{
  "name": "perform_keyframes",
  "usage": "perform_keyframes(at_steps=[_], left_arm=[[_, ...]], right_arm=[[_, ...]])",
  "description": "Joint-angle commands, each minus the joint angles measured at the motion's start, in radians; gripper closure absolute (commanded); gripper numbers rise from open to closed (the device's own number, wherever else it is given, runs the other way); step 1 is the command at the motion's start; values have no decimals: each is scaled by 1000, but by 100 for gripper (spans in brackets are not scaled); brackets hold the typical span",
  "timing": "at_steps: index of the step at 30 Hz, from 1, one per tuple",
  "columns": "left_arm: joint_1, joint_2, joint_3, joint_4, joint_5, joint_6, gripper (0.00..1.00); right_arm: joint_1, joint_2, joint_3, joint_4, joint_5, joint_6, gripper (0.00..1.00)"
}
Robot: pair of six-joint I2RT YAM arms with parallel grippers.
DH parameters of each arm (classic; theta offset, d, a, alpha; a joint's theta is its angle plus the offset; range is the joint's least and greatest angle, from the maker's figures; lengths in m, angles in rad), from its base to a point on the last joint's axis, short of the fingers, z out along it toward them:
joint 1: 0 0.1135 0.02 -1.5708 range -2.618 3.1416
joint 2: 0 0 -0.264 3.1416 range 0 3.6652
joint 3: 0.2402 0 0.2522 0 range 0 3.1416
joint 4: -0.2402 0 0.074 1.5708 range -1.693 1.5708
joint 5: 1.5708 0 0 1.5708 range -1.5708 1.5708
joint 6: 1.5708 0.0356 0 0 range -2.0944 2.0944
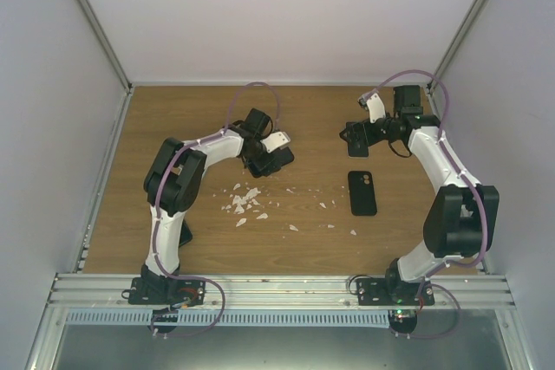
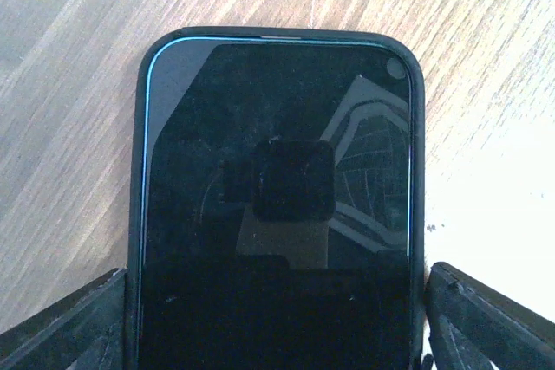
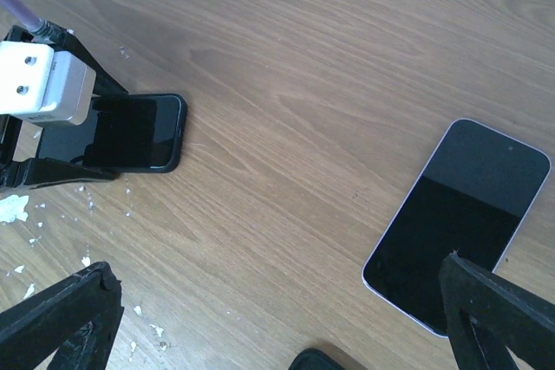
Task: Take the phone out of the phone case
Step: Pick up the phone at the center of the board.
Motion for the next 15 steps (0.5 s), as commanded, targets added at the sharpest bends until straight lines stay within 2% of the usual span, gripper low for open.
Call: perform_keyframes(at_steps=[1,10,12,15], left_arm=[[13,56,4,-156,-55,41,13],[31,32,-60,-146,-119,53,8],[31,38,-54,-155,-108,50,12],[31,52,-29,-166,-98,37,33]], right_arm=[[-6,-44,-4,10,-8,-7,0],[-5,-38,3,12,-22,-5,0],[-5,-36,4,11,-26,-6,1],[-5,-43,4,13,-25,-6,0]])
